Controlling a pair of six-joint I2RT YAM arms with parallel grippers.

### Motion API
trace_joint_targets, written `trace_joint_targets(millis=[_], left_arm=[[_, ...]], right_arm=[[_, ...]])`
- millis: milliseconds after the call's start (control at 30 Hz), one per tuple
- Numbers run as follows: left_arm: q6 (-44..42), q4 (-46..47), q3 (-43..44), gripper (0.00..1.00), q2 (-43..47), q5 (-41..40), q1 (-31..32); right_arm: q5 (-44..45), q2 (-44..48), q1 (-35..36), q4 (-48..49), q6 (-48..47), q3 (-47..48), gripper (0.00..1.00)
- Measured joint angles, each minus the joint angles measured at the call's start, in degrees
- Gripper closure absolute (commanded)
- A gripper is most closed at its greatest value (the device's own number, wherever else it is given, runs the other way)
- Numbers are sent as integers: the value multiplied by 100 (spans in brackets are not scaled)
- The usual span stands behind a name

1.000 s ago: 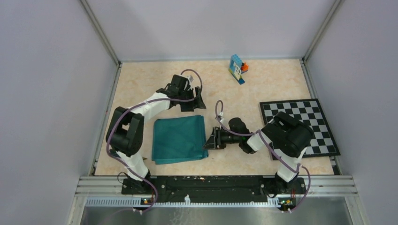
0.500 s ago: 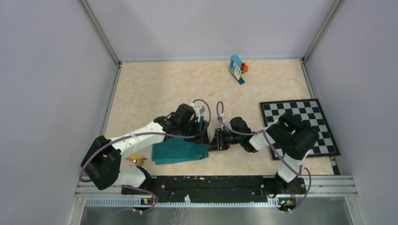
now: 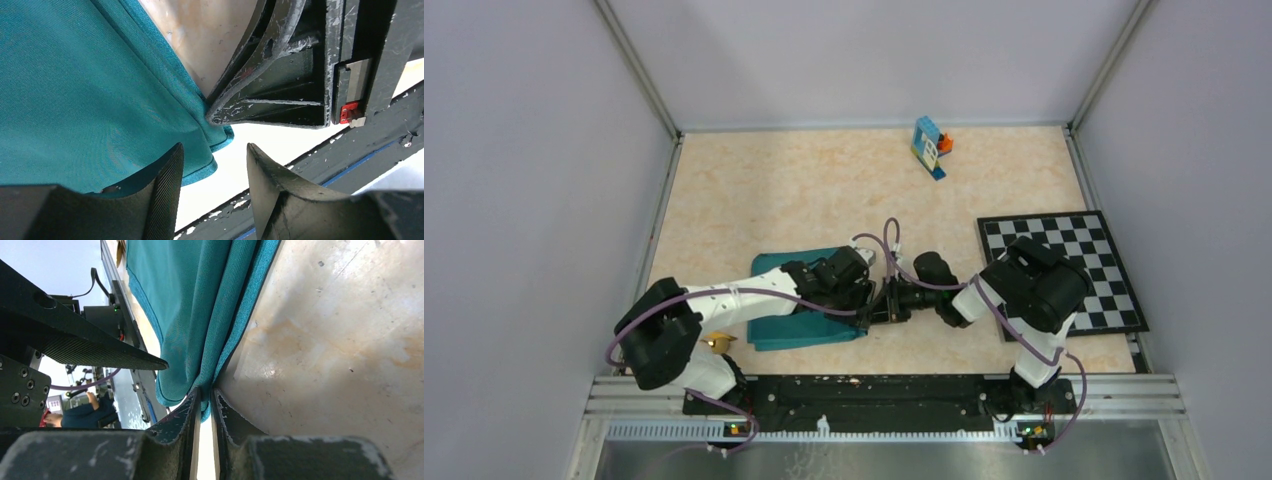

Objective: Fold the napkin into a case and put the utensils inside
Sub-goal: Turn over the upper triangle folded napkin at the center of the board, then smooth out the lower triangle-folded napkin at the center of the board.

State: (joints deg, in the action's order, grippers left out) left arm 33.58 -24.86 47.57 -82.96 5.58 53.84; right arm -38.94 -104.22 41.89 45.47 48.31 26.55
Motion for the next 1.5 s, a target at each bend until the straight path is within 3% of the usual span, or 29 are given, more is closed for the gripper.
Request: trace_joint_targets(millis=[233, 667, 1000, 1233, 1500], left_arm=[[153, -17, 0, 57, -197, -129, 168], [415, -74, -7, 73, -212, -398, 328], [466, -85, -7, 98, -420, -605, 501], [490, -87, -7, 100, -382, -704, 509], [520, -85, 28, 100, -299, -699, 516]], right_arm=[[7, -24, 0, 55, 81, -31, 93], [2, -98, 0, 247, 201, -79, 92], [9, -98, 0, 291, 229, -101, 93], [26, -98, 33, 291, 229, -101, 100], [24, -131, 42, 326, 247, -101, 100]])
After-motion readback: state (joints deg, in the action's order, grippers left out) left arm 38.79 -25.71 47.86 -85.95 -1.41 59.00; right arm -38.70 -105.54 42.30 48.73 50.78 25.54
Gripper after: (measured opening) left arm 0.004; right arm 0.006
